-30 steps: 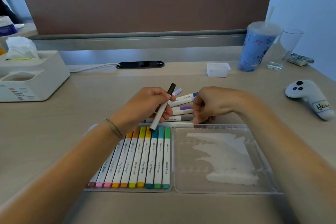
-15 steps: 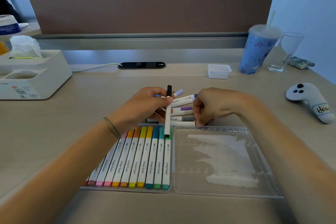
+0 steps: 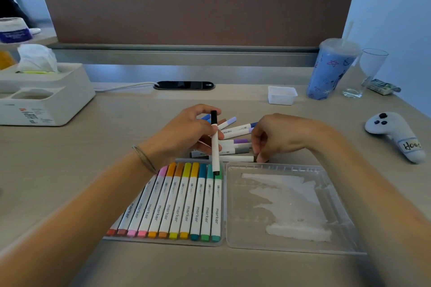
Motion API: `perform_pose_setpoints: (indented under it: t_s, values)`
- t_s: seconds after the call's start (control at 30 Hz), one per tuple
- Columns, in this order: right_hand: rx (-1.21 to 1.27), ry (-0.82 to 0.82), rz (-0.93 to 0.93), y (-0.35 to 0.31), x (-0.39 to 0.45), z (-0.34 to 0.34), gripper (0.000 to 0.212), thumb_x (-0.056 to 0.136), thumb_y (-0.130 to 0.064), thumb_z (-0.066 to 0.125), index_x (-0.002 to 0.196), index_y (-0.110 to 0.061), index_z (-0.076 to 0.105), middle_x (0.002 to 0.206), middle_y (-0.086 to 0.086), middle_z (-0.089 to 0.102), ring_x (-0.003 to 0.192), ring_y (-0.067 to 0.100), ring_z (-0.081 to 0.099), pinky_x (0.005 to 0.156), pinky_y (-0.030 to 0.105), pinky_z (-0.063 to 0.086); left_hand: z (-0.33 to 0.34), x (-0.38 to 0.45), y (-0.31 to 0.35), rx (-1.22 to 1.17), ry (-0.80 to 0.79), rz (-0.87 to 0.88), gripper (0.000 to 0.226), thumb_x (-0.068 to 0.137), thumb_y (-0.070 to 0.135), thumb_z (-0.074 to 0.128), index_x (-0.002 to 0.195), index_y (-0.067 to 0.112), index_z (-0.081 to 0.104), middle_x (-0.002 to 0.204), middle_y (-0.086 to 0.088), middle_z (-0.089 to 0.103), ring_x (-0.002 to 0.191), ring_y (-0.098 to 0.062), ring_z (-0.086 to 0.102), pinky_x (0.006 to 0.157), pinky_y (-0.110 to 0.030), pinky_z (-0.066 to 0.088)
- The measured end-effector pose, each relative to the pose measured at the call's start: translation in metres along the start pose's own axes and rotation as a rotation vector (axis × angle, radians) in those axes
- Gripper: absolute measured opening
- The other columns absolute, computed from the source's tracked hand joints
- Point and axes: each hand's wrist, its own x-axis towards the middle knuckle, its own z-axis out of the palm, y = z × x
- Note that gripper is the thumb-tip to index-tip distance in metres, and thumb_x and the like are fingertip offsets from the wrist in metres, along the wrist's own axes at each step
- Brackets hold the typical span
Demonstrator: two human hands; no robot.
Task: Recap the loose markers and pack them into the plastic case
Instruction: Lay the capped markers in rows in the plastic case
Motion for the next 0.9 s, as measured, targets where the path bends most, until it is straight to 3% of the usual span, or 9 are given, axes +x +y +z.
perform_pose_setpoints:
  t_s: [0.2,0.33,0.4,0.57,0.77,0.9]
  values:
    - [-0.111,0.023,0.012,-0.01,0.002,0.003,0.011,0.081,-0.024,0.078,0.075,-0.025,0.069,0.085,-0.003,0.069,0.081,0.017,0.063,0.07,0.031,0.051,-0.003,-0.004,0.002,-0.074,-0.022,-0.02,0.053,0.093,-0.006,0.057,0.136,0.024,0.052,0.108,-0.02,0.07,0.076,-0.026,0.074,0.069,-0.032,0.063]
    - [0.054,0.097,-0.019,-0.005,-0.014,-0.007,0.009,0.083,-0.022,0.074,0.077,-0.025,0.07,0.077,-0.007,0.07,0.075,0.012,0.064,0.063,0.027,0.045,-0.007,-0.013,0.0,-0.16,-0.067,-0.011,0.05,0.094,-0.008,0.054,0.131,0.025,0.057,0.101,-0.015,0.073,0.079,-0.028,0.073,0.074,-0.035,0.063]
    - [-0.006,0.148,-0.018,-0.008,-0.015,-0.001,0.008,0.086,-0.025,0.073,0.079,-0.028,0.068,0.08,-0.008,0.067,0.078,0.014,0.063,0.062,0.026,0.043,-0.007,-0.016,-0.001,-0.222,-0.079,-0.017,0.047,0.095,-0.007,0.05,0.13,0.023,0.058,0.094,-0.012,0.073,0.079,-0.028,0.072,0.078,-0.039,0.061]
    - [-0.066,0.138,-0.039,-0.015,-0.001,0.017,0.011,0.081,-0.033,0.081,0.08,-0.025,0.074,0.08,-0.006,0.07,0.079,0.016,0.066,0.072,0.032,0.055,0.005,-0.021,-0.001,-0.325,-0.061,-0.002,0.034,0.102,0.001,0.044,0.127,0.019,0.059,0.087,-0.012,0.073,0.076,-0.026,0.07,0.078,-0.043,0.061]
    - [-0.205,0.188,-0.076,-0.02,0.003,0.019,0.014,0.087,-0.035,0.075,0.081,-0.023,0.071,0.081,-0.003,0.068,0.077,0.017,0.062,0.061,0.026,0.042,0.012,-0.024,-0.006,-0.226,-0.004,0.041,0.024,0.105,0.011,0.047,0.123,0.02,0.058,0.095,-0.013,0.077,0.078,-0.019,0.069,0.076,-0.034,0.056]
    - [-0.084,0.251,-0.058,-0.004,-0.021,0.006,0.01,0.09,-0.026,0.072,0.085,-0.027,0.064,0.084,-0.007,0.064,0.08,0.016,0.06,0.064,0.026,0.043,0.015,-0.032,-0.007,-0.206,-0.001,0.079,0.028,0.102,0.005,0.052,0.125,0.017,0.062,0.098,-0.015,0.074,0.082,-0.022,0.072,0.084,-0.038,0.061]
